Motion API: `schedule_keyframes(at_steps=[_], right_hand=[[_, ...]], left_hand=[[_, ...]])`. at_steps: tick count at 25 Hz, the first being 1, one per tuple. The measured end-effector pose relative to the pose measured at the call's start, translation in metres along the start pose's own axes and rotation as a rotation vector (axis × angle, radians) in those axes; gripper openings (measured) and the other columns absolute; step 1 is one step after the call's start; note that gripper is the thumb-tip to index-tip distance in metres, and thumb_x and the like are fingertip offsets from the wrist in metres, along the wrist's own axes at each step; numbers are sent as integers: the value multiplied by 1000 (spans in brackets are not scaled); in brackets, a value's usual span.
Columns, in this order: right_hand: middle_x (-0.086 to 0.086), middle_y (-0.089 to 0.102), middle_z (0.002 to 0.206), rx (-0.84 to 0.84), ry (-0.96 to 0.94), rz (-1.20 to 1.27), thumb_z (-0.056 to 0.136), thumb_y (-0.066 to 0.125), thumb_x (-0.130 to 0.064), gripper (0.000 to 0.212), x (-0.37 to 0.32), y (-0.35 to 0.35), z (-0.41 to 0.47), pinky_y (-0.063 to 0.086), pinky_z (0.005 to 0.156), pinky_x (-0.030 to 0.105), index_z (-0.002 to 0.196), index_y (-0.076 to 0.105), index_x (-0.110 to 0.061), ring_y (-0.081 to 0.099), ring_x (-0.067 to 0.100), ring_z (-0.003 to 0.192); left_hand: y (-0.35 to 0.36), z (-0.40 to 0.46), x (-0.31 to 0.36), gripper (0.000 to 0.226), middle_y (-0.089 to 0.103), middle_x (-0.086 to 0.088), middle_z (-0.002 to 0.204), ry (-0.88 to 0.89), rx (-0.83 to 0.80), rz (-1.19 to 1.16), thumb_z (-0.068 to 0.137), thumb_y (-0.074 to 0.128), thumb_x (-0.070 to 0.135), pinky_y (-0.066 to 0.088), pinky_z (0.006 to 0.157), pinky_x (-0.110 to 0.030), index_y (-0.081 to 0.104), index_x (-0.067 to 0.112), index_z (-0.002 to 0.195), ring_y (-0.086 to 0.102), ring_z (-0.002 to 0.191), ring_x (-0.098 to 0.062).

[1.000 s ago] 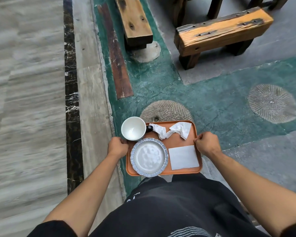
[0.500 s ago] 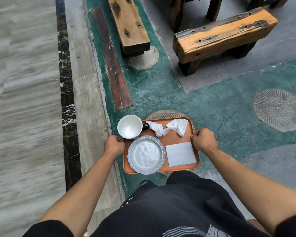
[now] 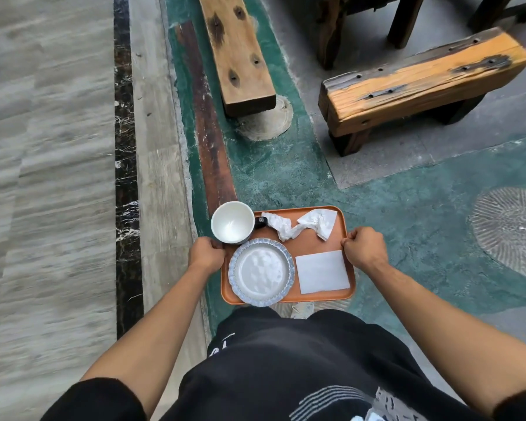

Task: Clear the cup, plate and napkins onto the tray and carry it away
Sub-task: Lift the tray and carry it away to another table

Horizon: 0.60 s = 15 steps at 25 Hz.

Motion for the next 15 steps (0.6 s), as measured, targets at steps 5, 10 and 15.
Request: schedule_keyframes(at_steps=[5,10,15], right_hand=[[19,70,72,-7,5,3,88,63,-14,25,-18,-27,45,57,65,37,69,67,2,65,36,74],[18,70,73,-4,27,17,89,64,-14,24,-42,-39,91,56,66,37,71,68,2,63,33,71],[19,70,75,14,49,50,89,63,-10,22,-80,-49,137,53,65,35,74,68,5,64,34,74]], left_hand=[[1,35,50,28,56,-10,65,5,13,56,82,66,5,41,62,-33,51,11,59,54,68,-30],[-1,83,94,26,57,-10,66,21,3,80,83,67,8,42,63,-32,53,11,60,56,70,-31],[-11,145,138,18,59,-10,71,59,-29,82,84,66,10,45,65,-33,58,8,67,58,73,-32]])
Point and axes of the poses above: each hand's wrist, its own z-axis towards the middle knuckle, its own y-axis out of the palm, x = y × z, the point moved 1 cm from there along z, towards the middle knuckle
